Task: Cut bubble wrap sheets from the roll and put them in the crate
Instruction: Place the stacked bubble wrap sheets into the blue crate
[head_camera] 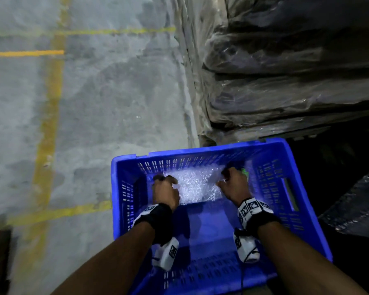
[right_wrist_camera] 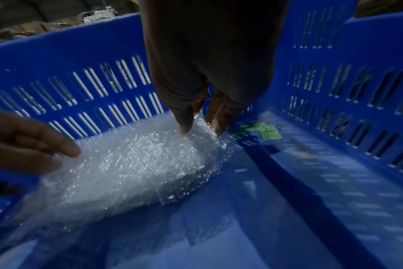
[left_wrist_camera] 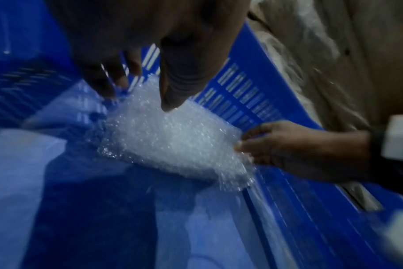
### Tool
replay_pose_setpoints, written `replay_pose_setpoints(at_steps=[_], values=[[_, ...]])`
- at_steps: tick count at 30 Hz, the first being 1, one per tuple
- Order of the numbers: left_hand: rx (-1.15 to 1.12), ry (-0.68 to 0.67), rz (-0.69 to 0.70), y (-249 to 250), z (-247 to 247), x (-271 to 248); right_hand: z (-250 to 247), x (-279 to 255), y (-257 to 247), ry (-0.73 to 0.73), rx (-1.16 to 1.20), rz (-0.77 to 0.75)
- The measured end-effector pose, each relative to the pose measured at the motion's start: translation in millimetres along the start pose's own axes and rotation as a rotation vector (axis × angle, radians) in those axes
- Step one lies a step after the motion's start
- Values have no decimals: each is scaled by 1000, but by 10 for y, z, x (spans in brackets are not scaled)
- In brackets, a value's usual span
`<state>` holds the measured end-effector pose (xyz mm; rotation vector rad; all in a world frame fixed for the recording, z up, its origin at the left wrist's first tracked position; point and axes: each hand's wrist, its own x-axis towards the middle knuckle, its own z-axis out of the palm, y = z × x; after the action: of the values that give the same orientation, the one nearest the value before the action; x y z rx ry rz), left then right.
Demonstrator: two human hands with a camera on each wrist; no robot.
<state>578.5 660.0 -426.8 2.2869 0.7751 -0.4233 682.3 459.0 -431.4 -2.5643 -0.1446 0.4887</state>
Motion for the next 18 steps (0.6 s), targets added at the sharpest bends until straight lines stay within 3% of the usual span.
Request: replay_pose_setpoints(at_steps=[2, 5, 7, 18], values=[[146, 70, 42, 38, 14, -101, 19, -20, 20, 12, 4, -1], [354, 141, 400, 200, 57, -272, 24, -58, 29, 27, 24, -14], [456, 141, 528, 270, 131, -290, -8, -86, 3, 36, 82, -50], [534, 46, 454, 202, 54, -247, -49, -160, -173, 23, 339, -1]])
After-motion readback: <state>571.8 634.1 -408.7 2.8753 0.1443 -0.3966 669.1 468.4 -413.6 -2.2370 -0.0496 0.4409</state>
